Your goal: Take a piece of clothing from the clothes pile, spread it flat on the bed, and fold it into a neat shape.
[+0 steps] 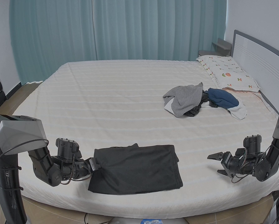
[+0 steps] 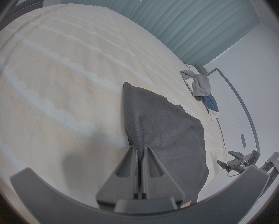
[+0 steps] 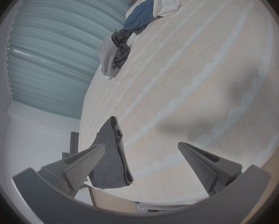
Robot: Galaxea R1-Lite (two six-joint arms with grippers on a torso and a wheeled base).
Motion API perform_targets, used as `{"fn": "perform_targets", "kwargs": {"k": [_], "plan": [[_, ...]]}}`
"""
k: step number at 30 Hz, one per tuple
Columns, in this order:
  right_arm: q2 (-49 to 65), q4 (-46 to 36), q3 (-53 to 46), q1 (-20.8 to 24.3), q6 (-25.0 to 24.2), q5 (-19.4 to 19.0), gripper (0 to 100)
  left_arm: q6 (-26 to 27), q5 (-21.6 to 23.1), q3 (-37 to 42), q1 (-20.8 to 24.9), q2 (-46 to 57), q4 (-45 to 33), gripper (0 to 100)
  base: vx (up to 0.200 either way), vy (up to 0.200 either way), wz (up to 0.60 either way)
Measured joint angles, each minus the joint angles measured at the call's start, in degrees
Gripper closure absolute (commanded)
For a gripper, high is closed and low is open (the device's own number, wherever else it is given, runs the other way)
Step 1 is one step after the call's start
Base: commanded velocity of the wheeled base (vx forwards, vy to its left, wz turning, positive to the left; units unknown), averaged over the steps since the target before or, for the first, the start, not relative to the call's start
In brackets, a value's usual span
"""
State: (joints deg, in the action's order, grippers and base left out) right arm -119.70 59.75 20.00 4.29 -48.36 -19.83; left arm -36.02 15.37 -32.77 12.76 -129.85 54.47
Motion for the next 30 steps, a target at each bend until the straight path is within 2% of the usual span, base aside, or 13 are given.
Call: {"fn": "perform_targets", "kwargs": {"k": [8, 30], "plan": [[-0.34, -0.02, -0.06, 0.00, 0.00, -0.01, 0, -0.07, -1.12, -0.13, -0.17, 0.06, -0.09, 100, 0.000, 0.000, 0.00], [-1.46, 0.04, 0.59, 0.41, -0.05, 0.02, 0, -0.13, -2.13, 0.69, -1.50, 0.77, -0.11, 100, 0.000, 0.200, 0.00]]}}
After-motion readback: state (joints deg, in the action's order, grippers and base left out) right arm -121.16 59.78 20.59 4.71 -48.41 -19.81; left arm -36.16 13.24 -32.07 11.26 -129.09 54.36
